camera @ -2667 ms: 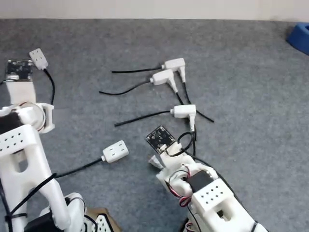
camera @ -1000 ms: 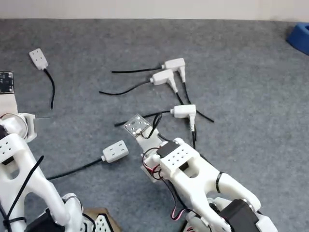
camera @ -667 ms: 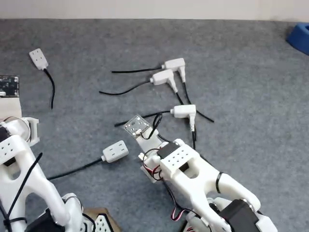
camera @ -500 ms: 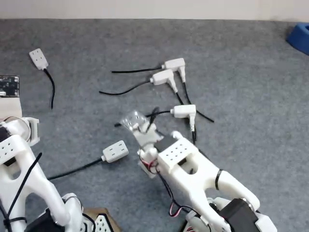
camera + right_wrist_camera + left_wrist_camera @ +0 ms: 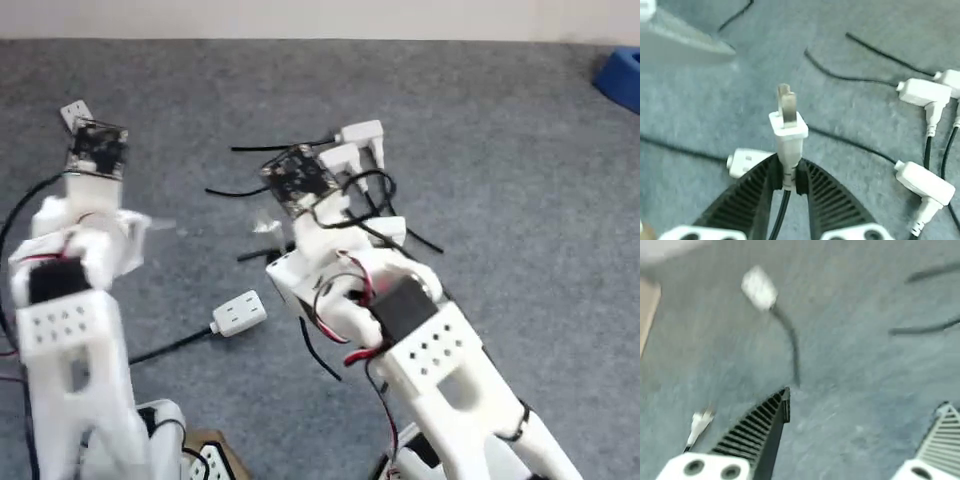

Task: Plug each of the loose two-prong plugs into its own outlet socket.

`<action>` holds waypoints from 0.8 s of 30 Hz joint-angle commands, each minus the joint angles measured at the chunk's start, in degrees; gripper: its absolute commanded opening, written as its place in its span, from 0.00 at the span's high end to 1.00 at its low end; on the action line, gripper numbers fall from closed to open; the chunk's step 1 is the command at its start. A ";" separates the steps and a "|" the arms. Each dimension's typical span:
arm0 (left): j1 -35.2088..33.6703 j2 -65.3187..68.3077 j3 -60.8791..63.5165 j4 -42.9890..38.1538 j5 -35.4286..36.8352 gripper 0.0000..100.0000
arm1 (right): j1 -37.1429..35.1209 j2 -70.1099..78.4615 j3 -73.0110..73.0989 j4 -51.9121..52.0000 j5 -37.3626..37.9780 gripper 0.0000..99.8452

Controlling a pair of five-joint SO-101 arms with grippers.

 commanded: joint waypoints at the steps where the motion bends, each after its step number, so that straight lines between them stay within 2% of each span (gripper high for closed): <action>1: 7.43 -10.07 -4.18 7.38 4.04 0.59 | 1.98 -4.44 4.18 -5.58 -1.05 0.99; 7: 12.88 -12.09 -12.26 15.91 5.71 0.59 | 2.33 -4.70 12.09 -9.45 0.18 0.99; 12: 21.23 -12.09 -16.04 22.33 7.47 0.59 | 0.22 -4.88 14.02 -10.15 0.18 0.99; 18: 27.03 -11.91 -17.10 24.00 9.67 0.59 | -0.75 -5.14 13.67 -8.31 -1.49 0.99; 24: 26.95 -11.91 -12.44 21.63 9.41 0.59 | -4.26 -5.23 12.53 -5.58 -1.67 0.99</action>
